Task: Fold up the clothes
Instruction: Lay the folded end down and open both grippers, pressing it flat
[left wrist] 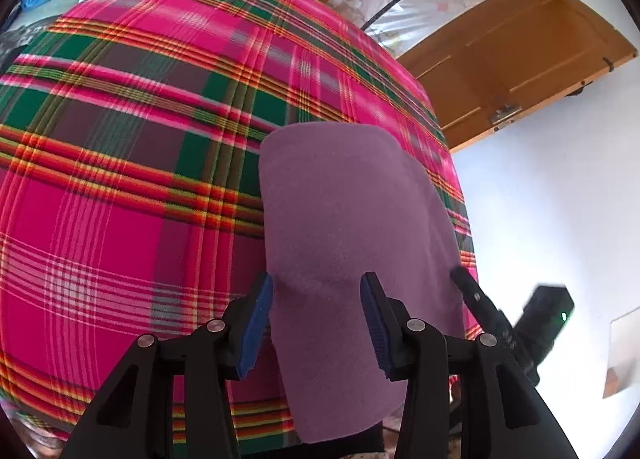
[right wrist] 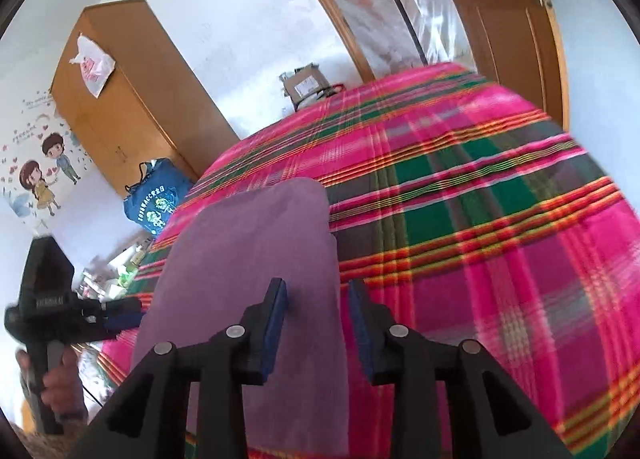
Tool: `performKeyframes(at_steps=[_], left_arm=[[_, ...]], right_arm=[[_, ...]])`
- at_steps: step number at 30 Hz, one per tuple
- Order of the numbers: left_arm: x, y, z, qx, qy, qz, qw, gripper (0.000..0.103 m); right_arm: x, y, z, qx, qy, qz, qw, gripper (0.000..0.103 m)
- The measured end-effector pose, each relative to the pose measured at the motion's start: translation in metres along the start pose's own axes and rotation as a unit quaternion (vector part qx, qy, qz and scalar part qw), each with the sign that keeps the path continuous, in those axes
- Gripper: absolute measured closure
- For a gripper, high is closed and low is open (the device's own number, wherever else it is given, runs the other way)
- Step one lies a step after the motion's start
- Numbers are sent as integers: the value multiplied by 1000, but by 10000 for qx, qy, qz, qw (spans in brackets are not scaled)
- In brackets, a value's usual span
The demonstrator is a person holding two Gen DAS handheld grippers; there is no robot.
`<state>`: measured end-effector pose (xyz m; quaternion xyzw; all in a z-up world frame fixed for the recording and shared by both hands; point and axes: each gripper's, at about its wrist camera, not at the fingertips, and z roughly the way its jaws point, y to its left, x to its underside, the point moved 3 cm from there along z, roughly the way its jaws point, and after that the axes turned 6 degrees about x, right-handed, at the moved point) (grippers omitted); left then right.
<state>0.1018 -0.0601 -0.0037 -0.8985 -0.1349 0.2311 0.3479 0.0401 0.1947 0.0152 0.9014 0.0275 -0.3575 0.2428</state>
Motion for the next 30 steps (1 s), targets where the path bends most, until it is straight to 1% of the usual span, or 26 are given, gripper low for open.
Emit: performKeyframes(at_steps=[3,4,5,6,9,11,14,18,21,22,23,24,26,30], left_arm=[[5,-2,8,81,200,84,9997,55],[6,-3,9,71,223,102,9997,55],[7,-3,10,58,231,119,9996,55],[7,-3,11,54,232,118,9996,55],[5,-2,13,71,269,82,9996,55],[5,-2,14,66,291,66,9995,55],[5,2,17,59,322,8,9995,51],[6,1,19,-6,339,37,9994,50],[7,0,19,-64,330,74,9994,49],[8,1,19,-105,329,79,9994,47],[9,2,19,-153,332,77,9993,43],[10,4,20,-208,332,75,9992,40],[10,8,22,-270,336,64,9990,39],[11,9,19,-245,303,53,9992,39]], right_arm=[[-7,2,17,-258,258,60,9993,69],[-9,2,19,-289,287,89,9991,72],[-10,2,18,-275,252,108,9992,87],[-12,3,16,-280,180,105,9994,91],[-13,4,6,-309,-98,124,9994,91],[-10,0,3,-269,-134,212,9993,91],[-3,-7,3,-179,-154,288,9993,91],[5,-12,8,35,-132,210,9997,89],[7,-8,8,301,-212,-65,9993,85],[8,-7,7,373,-216,-143,9990,84],[8,-7,7,422,-197,-201,9987,81],[8,-7,7,462,-188,-228,9985,76],[8,-10,6,484,-146,-213,9985,71],[9,-12,1,524,-95,-111,9985,68]])
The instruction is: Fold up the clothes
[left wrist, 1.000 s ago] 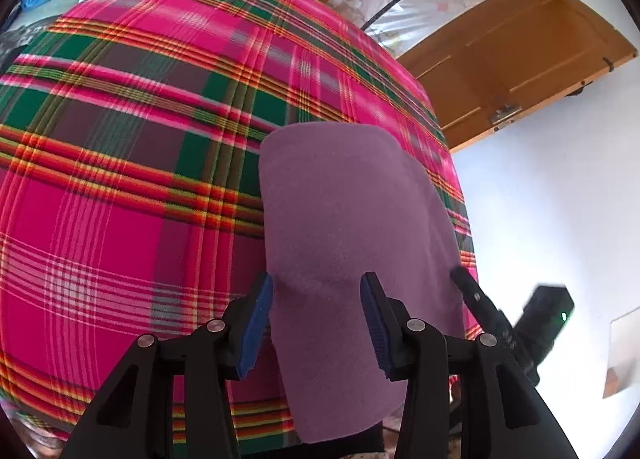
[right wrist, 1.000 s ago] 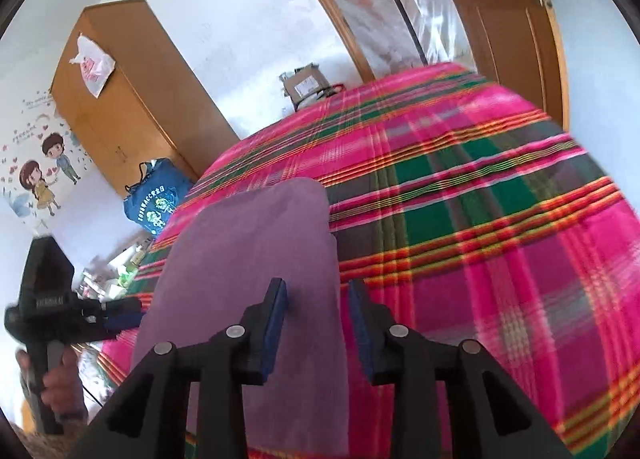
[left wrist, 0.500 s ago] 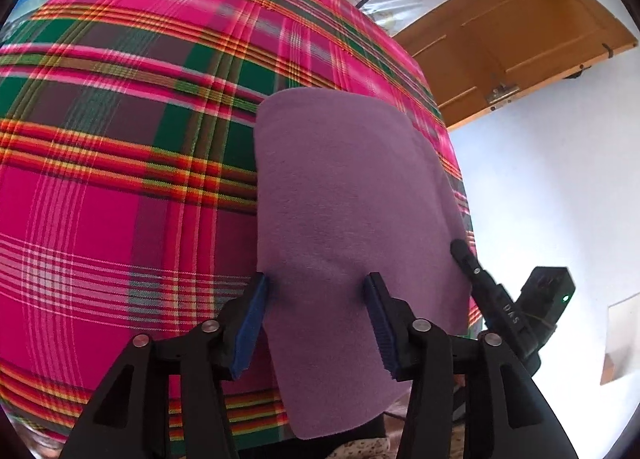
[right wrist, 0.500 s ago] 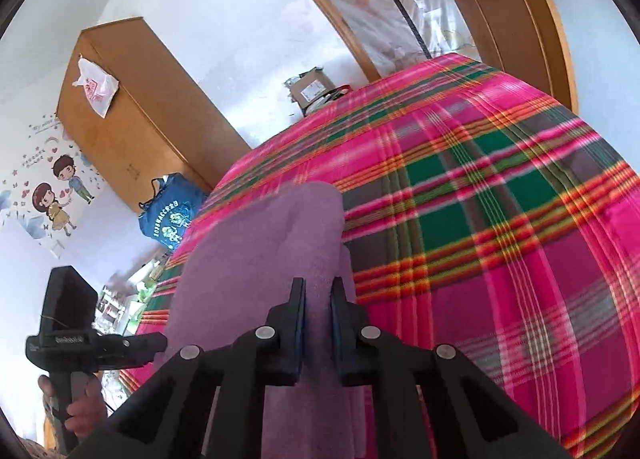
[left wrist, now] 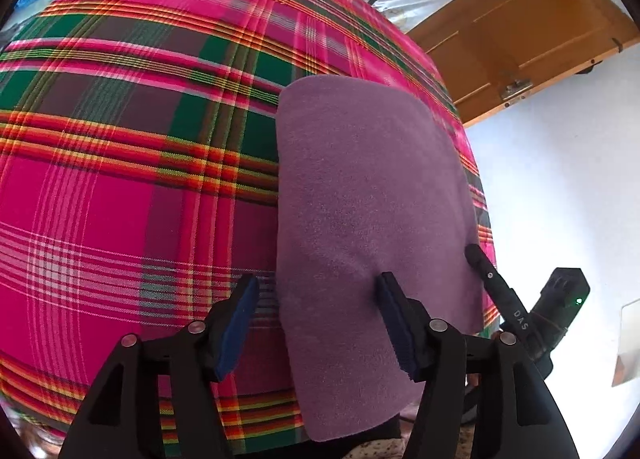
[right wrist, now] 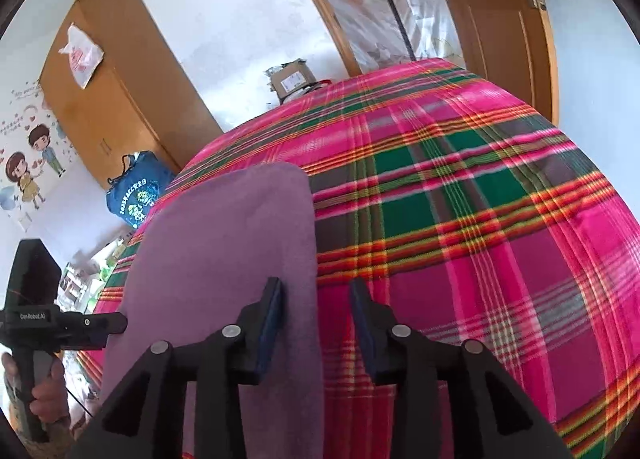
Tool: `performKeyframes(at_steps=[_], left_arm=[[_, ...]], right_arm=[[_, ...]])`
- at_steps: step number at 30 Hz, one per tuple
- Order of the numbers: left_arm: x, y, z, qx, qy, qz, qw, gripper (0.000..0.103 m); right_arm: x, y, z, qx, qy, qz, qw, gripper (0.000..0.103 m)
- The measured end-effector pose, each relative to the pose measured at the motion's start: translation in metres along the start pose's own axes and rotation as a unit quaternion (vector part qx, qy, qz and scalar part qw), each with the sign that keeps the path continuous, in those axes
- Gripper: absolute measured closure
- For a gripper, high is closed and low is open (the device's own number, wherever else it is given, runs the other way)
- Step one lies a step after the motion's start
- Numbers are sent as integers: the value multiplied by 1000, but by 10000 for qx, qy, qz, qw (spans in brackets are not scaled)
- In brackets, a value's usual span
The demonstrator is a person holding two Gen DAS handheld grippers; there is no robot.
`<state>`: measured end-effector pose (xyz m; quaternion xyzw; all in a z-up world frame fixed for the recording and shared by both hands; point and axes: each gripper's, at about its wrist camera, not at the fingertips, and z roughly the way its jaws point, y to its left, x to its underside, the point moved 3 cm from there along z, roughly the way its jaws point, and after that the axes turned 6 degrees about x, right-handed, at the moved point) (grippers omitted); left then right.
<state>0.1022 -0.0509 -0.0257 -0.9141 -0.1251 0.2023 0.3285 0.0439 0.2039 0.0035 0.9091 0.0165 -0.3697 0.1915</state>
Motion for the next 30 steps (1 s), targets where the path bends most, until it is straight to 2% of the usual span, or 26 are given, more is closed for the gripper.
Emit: performKeyframes(at_steps=[3,9,15,19,24,30], left_arm=[[2,3,-1,75,12,-59,10000,39],[7,5,1,255,9,-175,9995,39],[11,5,-1,134,7,-5,9999,39],[16,2,-3,56,-12,149,9999,39],[16,4,-3,115,4,157,9998,39],[23,3,-6,73,-13,319,9995,39]], right_arm=[[0,11,-10,155,-211,-236,9994,68],[22,31,-25,412,-490,-922,9937,68],[35,13,-17,304,-242,-578,9976,65],[32,20,-26,445,-283,-739,9959,65],[35,33,-42,362,-461,-904,9942,65],[48,26,-30,421,-237,-796,9957,65]])
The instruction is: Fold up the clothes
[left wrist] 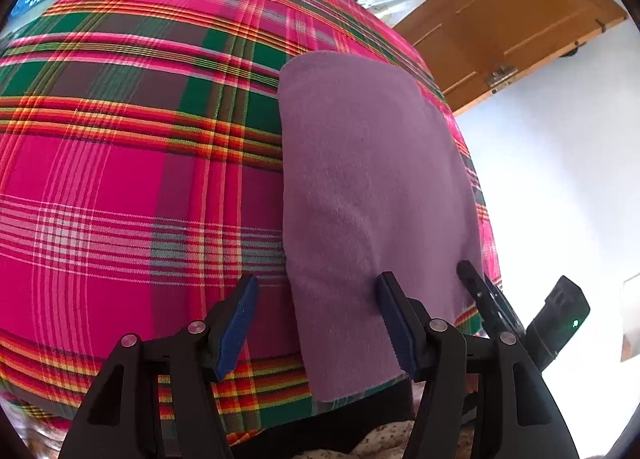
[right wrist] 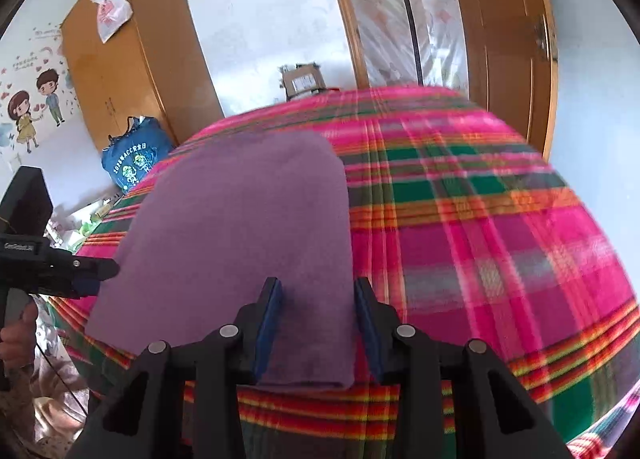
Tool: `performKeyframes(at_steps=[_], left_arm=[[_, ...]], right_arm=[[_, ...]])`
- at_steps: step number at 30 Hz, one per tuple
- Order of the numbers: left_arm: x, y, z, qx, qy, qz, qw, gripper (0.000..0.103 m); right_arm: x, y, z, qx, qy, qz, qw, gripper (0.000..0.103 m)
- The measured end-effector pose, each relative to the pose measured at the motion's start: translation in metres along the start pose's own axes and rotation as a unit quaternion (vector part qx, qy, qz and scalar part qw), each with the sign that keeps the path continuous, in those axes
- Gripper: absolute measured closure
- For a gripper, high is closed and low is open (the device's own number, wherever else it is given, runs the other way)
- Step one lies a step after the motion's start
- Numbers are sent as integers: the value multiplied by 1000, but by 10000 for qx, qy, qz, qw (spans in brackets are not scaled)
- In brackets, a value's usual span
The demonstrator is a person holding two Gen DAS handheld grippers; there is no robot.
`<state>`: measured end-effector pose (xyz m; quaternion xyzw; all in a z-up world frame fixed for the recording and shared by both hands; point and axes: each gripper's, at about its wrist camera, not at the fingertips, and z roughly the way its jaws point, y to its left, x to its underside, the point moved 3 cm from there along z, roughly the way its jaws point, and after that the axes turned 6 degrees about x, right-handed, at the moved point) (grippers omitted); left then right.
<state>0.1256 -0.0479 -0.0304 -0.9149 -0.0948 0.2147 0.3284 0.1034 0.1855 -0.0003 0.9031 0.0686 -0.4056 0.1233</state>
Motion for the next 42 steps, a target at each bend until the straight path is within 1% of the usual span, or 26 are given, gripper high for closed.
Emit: performKeyframes(at_steps=[5,7,9,11,13,15,18,20,23,26,28,31,36,39,42], left_arm=[[4,1,-4,53,-8,16,10000,39],[5,3,-6,165,-11,-42,9999,39],[3,6,-6,330,-27,-201,9992,41],[-1,8,-6,498,-61,-353,9981,41],[-6,8,-7,624,-120,-390,9972,41],[-10,6,-6,669,-95,-336,9972,40],[-18,3,-2,717,-55,-325,9969,38],[-22,3,2,678,-28,-333,9971,38],[-27,1,9,691,56,-354,9970,38],[-31,2,14,702,103,-451,9965,37],[-35,4,17,725,125,-525,9959,37],[-39,7,22,824,232,-605,9945,37],[-48,13,27,1118,325,-837,9897,35],[-50,12,29,1192,379,-829,9887,34],[-49,12,29,1183,402,-800,9889,34]], right_arm=[[2,-6,-1,-43,63,66,9999,61],[2,-7,-2,-97,129,58,9999,61],[0,-10,-2,-252,231,129,9993,61],[-3,-17,-3,-527,297,316,9977,61],[-7,-22,-2,-729,360,528,9953,60],[-11,-30,2,-819,411,736,9931,52],[-19,-41,9,-1024,438,1025,9885,49],[-23,-44,16,-1163,524,1115,9855,47],[-30,-44,27,-1188,632,1076,9850,47],[-38,-39,37,-1399,710,999,9826,38],[-44,-37,44,-1558,784,1002,9796,38],[-48,-38,56,-1647,929,1021,9766,38],[-50,-35,65,-1824,1064,1003,9723,37],[-52,-29,69,-1930,1120,928,9704,37],[-53,-22,71,-2115,1207,824,9664,36]])
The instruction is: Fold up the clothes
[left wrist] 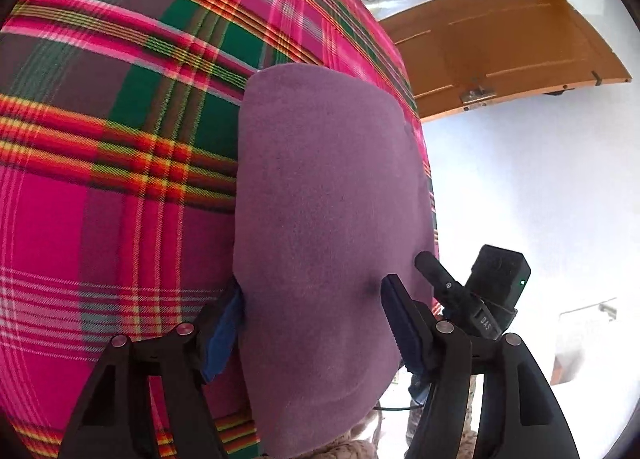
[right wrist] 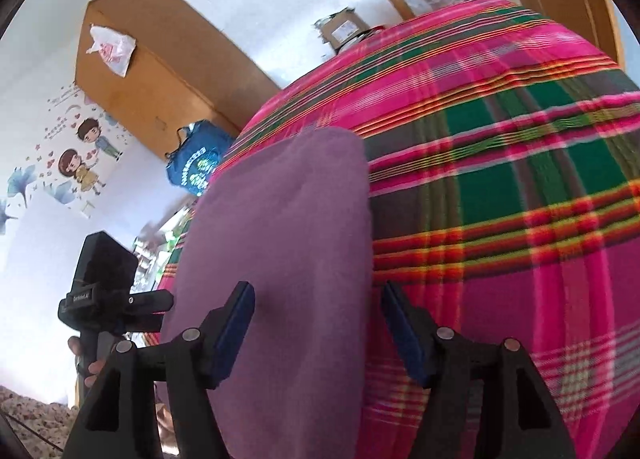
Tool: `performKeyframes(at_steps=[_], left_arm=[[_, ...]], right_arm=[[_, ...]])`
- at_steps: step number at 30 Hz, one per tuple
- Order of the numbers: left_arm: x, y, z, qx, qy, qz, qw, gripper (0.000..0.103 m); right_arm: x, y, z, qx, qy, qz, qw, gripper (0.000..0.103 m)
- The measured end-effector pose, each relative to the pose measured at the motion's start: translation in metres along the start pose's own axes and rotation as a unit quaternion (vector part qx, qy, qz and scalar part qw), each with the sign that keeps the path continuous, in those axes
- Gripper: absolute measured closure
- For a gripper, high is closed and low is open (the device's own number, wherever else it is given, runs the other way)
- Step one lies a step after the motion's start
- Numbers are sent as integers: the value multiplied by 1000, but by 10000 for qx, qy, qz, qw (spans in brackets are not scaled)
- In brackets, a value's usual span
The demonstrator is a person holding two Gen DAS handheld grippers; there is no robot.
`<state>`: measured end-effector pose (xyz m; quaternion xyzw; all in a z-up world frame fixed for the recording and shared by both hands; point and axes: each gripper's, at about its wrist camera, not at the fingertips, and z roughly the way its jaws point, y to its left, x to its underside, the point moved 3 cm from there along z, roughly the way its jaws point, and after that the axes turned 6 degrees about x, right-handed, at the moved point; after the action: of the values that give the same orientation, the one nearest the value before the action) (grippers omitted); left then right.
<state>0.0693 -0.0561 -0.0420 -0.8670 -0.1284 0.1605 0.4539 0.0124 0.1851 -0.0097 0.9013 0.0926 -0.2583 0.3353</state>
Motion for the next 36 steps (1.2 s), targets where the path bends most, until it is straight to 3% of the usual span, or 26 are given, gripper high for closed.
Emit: performKeyframes(at_steps=[17,21,30,36], left_arm=[[-4,-3,5,323,-4,-164,9993,34],[-3,1,2,245,-26,-250,9994,39],[-10,-4,0,37,-83,-83,9999,59],[-21,-12,-14,66,-203,151,9997,62]], right_arm=[[6,5,-3,-23,20,44,10000,39],[5,8,-2,93,-7,34,10000,40],[9,23,-3,250,-106,22,9996,73],[6,38,-7,174,-220,28,9996,78]])
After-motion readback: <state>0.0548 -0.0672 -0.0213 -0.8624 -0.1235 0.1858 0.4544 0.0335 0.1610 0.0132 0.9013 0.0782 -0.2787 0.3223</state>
